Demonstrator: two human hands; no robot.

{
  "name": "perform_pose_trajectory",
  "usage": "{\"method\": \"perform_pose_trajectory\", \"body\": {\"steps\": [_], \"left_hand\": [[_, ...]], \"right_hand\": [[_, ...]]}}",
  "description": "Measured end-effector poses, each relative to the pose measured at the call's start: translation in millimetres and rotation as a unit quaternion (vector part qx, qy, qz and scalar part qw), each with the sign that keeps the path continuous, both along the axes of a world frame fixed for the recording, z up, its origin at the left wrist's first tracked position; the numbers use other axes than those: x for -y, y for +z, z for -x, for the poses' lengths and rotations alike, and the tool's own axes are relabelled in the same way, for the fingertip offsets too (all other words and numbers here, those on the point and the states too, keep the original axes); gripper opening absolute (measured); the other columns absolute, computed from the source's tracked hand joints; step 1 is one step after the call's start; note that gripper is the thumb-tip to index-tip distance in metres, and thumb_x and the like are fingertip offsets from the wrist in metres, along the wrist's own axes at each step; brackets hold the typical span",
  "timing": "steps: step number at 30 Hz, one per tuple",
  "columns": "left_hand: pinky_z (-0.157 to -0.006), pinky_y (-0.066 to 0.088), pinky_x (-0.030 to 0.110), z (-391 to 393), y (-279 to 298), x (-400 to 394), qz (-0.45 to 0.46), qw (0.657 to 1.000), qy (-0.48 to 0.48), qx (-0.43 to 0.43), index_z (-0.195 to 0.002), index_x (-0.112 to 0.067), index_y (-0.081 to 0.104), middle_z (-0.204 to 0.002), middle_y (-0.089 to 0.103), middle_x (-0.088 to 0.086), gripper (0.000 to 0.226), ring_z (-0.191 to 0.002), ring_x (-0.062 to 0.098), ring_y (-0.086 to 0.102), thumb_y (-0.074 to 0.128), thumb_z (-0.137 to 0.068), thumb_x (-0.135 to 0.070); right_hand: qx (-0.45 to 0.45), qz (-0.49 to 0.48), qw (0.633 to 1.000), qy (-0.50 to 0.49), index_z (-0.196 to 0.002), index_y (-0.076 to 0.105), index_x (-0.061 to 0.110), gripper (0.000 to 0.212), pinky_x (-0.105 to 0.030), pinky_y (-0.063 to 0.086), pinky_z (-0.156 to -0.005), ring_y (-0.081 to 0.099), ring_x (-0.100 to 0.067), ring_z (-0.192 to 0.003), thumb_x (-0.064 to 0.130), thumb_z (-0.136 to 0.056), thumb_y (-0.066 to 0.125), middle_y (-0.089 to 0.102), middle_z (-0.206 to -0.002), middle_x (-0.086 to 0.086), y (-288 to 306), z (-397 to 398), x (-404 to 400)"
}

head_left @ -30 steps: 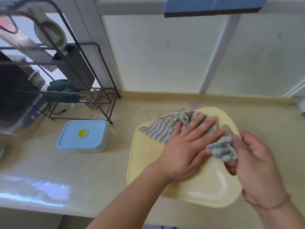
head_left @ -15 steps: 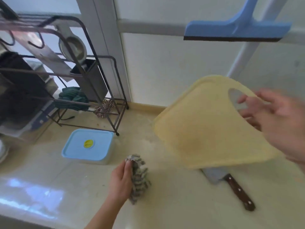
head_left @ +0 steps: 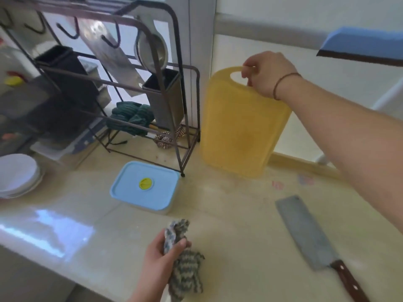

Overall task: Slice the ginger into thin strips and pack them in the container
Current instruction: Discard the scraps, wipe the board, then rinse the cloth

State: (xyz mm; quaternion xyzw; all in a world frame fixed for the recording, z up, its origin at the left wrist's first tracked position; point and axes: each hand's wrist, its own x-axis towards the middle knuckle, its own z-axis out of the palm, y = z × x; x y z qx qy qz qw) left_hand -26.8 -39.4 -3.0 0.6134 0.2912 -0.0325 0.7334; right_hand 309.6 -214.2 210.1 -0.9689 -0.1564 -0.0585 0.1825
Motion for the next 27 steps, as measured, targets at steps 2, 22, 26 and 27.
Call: {"method": "perform_pose_trajectory", "body": {"steps": [2, 22, 26, 27], "left_hand": [[-0.072, 0.060, 0.040, 3.5, -1.9, -4.1, 0.007, 1.000, 0.011, -0.001, -0.103, -0.010, 0.072, -0.087, 0.075, 0.017, 0.068, -0.078, 0.026, 0.073, 0.078, -0.045, -0.045], [-0.068, 0.062, 0.042, 15.9, -11.7, -3.6, 0.168, 0.983, 0.064, 0.042, -0.126, -0.014, 0.061, -0.112, 0.071, 0.022, 0.081, -0.092, 0.036, 0.072, 0.024, -0.073, 0.034], [-0.070, 0.062, 0.042, 17.3, -12.5, 1.5, 0.187, 0.979, 0.070, 0.042, -0.129, -0.016, 0.059, -0.114, 0.069, 0.025, 0.083, -0.093, 0.036, 0.070, 0.024, -0.070, 0.031], [-0.072, 0.061, 0.042, 17.0, -11.7, 3.1, 0.193, 0.977, 0.081, 0.042, -0.131, -0.019, 0.059, -0.117, 0.067, 0.024, 0.085, -0.096, 0.037, 0.068, 0.027, -0.068, 0.028]], "right_hand": [[0.057, 0.042, 0.997, -0.014, -0.114, 0.066, 0.026, 0.026, -0.035, 0.044, -0.085, 0.059, -0.033, -0.108, 0.032, -0.099, 0.046, 0.066, -0.116, -0.008, -5.8, -10.9, -2.9], [0.334, 0.163, 0.928, 0.037, -0.120, 0.056, -0.006, 0.048, -0.045, 0.048, -0.075, 0.056, -0.044, -0.105, -0.010, -0.073, 0.049, 0.059, -0.113, -0.025, -46.4, -8.2, 2.2], [0.291, 0.118, 0.945, 0.095, -0.124, 0.055, -0.006, 0.048, -0.050, 0.045, -0.095, 0.049, -0.047, -0.117, -0.005, -0.078, 0.046, 0.055, -0.125, -0.028, -44.2, 9.9, 13.7], [0.290, 0.103, 0.945, 0.114, -0.122, 0.057, -0.006, 0.042, -0.049, 0.045, -0.098, 0.050, -0.046, -0.118, -0.001, -0.081, 0.049, 0.056, -0.125, -0.027, -46.9, 18.9, 21.9]]}}
